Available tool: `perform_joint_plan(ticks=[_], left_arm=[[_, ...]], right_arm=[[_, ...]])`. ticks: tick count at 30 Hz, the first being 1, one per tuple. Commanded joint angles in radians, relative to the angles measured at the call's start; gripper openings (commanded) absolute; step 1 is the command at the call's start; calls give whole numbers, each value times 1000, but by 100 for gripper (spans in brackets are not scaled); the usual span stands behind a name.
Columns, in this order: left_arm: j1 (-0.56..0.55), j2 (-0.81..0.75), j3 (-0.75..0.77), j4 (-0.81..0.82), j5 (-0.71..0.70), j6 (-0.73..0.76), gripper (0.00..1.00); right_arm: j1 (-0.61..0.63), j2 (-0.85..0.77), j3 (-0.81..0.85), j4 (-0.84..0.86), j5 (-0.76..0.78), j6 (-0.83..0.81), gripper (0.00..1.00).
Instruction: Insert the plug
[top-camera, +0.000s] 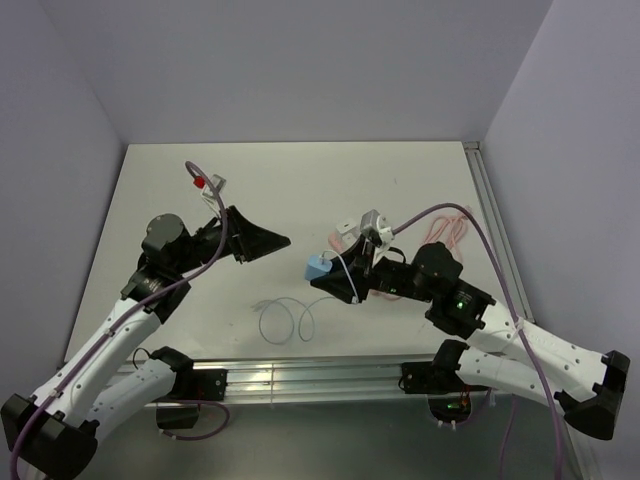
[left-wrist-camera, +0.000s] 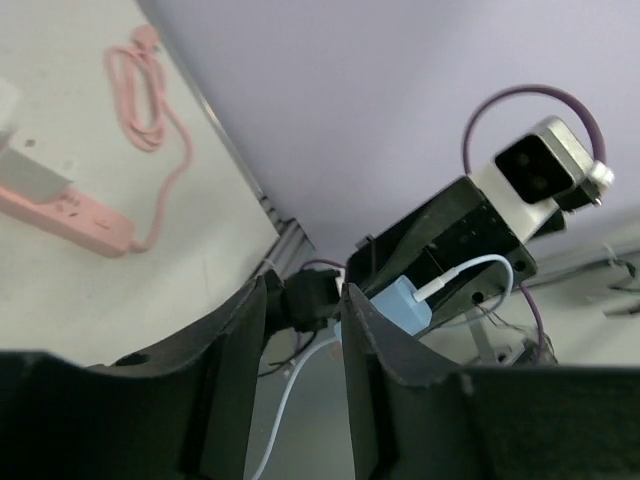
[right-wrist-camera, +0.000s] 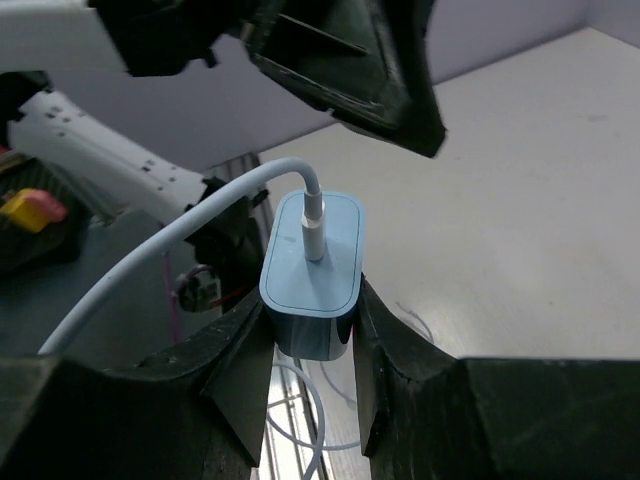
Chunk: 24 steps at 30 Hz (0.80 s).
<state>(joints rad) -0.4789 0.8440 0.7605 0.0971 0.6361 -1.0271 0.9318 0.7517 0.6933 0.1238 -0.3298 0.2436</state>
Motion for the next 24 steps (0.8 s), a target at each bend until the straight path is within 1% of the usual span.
perform_joint_plan(ticks=[1,3,6,8,9,12,16,17,19,21,24], left_arm=[[-12,-11,-21,261,155,-25,40],[-23,-14,-30,305,177,-28,39],[-46,-17,-46,384,217,-39,33],[-59,-13,-50,420,234,-41,25],[-75,-13,-47,414,235,-34,24],[-108,-11,-32,377,234,5,24],[-133,-31,-23,339,220,45,37],[-136,-34,-21,320,215,56,42],[-138,-36,-27,308,214,67,46],[-142,-30,-39,329,223,56,46],[-150,-17,-36,320,223,65,49]], right_arm=[[-11,34,67,89,-222,-26,0],[-16,72,100,74,-239,-9,0],[-22,116,121,71,-249,23,0],[-27,121,114,100,-215,60,0],[-30,123,111,111,-209,69,0],[-48,118,94,160,-219,115,0],[-57,117,94,171,-235,138,0],[-57,110,88,180,-238,143,0],[-57,106,83,194,-253,154,0],[-60,101,80,204,-273,167,0],[-63,98,81,231,-291,180,0]])
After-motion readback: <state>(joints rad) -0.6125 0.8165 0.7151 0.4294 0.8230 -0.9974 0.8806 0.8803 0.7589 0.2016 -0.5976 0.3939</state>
